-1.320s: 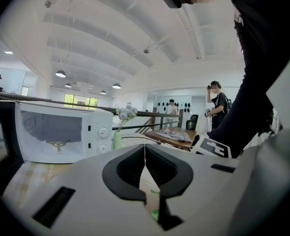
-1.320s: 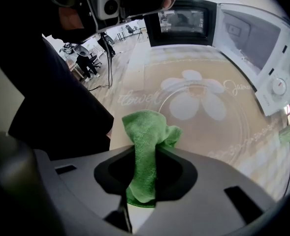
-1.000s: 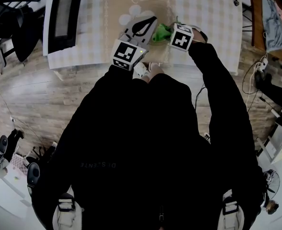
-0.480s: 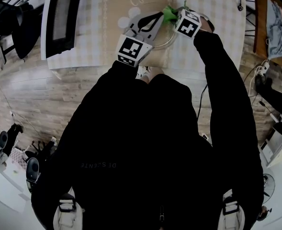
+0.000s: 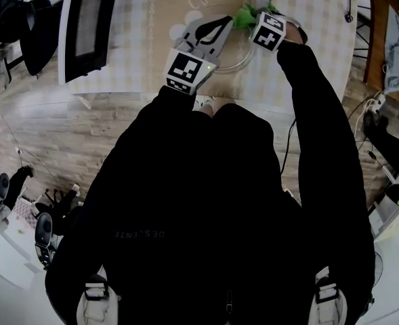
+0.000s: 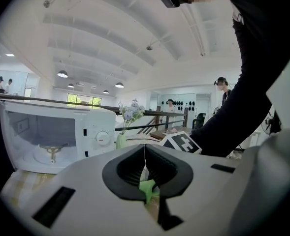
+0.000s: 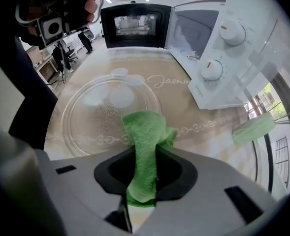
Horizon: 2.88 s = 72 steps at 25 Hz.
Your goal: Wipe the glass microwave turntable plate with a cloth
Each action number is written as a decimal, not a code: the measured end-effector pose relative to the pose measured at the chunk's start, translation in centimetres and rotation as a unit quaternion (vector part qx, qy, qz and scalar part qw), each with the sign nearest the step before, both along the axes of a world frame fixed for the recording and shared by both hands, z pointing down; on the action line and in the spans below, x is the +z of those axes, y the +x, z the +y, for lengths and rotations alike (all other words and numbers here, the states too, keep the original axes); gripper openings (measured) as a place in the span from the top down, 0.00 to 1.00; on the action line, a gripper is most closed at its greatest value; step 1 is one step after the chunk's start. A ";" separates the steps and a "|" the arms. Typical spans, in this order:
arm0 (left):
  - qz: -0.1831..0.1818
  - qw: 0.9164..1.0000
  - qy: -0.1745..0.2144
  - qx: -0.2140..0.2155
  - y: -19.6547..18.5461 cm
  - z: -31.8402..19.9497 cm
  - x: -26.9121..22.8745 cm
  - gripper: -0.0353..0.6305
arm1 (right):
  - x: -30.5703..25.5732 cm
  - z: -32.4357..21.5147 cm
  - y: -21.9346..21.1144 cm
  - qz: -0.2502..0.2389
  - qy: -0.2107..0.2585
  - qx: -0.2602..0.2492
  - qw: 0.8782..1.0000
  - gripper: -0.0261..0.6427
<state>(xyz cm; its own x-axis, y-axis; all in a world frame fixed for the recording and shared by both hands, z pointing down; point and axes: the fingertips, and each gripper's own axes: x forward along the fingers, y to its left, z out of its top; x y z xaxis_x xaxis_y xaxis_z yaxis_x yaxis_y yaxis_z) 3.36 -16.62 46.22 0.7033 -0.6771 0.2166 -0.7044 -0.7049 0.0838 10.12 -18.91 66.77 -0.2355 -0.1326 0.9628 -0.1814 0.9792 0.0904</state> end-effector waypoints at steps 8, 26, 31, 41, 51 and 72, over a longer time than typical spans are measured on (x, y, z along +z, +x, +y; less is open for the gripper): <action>0.000 1.000 -0.005 0.003 0.0 0.3 0.6 0.91 | 0.7 1.4 -0.3 -0.005 -0.022 0.004 1.000 0.82; 0.002 1.000 -0.001 0.023 -0.4 3.9 0.0 0.91 | 0.9 10.2 -0.9 -0.005 -0.071 -0.012 0.997 0.82; 0.002 1.000 0.005 0.028 -0.8 4.9 -0.4 0.91 | 1.0 13.0 -1.4 0.000 -0.086 -0.028 0.996 0.82; 0.001 1.000 0.005 0.018 -3.1 6.6 -0.9 0.91 | -0.2 17.5 -2.2 -0.005 -0.132 -0.044 0.990 0.82; 0.006 1.000 0.016 -0.002 -5.9 6.4 -3.0 0.91 | -6.9 15.2 -4.1 -0.119 -0.052 0.028 0.991 0.82; 0.030 0.998 0.052 0.009 -7.0 7.4 -10.8 0.91 | -26.2 12.5 -6.1 -0.404 0.090 0.152 0.898 0.82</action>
